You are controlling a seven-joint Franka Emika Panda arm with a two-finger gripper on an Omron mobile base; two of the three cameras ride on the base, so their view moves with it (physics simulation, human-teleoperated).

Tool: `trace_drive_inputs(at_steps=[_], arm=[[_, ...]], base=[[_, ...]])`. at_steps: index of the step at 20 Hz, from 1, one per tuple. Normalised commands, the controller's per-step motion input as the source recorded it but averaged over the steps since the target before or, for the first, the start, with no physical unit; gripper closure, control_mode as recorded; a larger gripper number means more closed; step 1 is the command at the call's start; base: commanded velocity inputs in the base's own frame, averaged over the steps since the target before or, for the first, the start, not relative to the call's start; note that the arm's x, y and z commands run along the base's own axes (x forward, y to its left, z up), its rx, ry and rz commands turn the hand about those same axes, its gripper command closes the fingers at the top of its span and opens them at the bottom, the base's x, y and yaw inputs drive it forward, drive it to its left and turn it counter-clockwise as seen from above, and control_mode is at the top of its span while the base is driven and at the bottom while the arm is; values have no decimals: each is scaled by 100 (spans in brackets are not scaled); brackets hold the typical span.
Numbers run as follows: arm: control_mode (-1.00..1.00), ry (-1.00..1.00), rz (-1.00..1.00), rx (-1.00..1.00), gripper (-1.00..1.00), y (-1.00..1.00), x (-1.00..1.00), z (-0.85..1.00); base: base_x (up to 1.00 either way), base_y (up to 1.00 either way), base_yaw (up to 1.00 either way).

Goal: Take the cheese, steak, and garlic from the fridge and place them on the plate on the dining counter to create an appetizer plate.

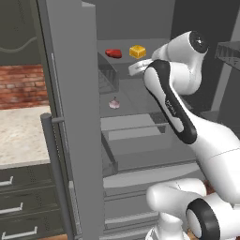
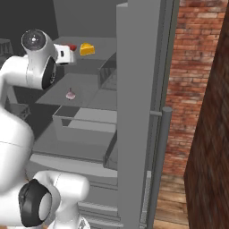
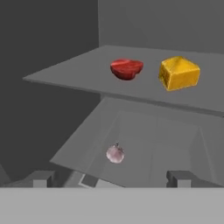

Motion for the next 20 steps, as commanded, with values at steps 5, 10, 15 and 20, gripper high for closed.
trace_drive_inputs(at_steps=[5, 10, 15, 20], arm=[[-100, 4, -12, 0, -100, 22, 37, 0], [-100, 0, -15, 0, -100, 18, 47, 0], [-100, 0, -15, 0, -100, 8, 47, 0], [-100, 5, -7, 3, -100, 1, 46, 0]], base=[[0, 0, 0], [0, 0, 0], [0, 0, 0], [0, 0, 0]])
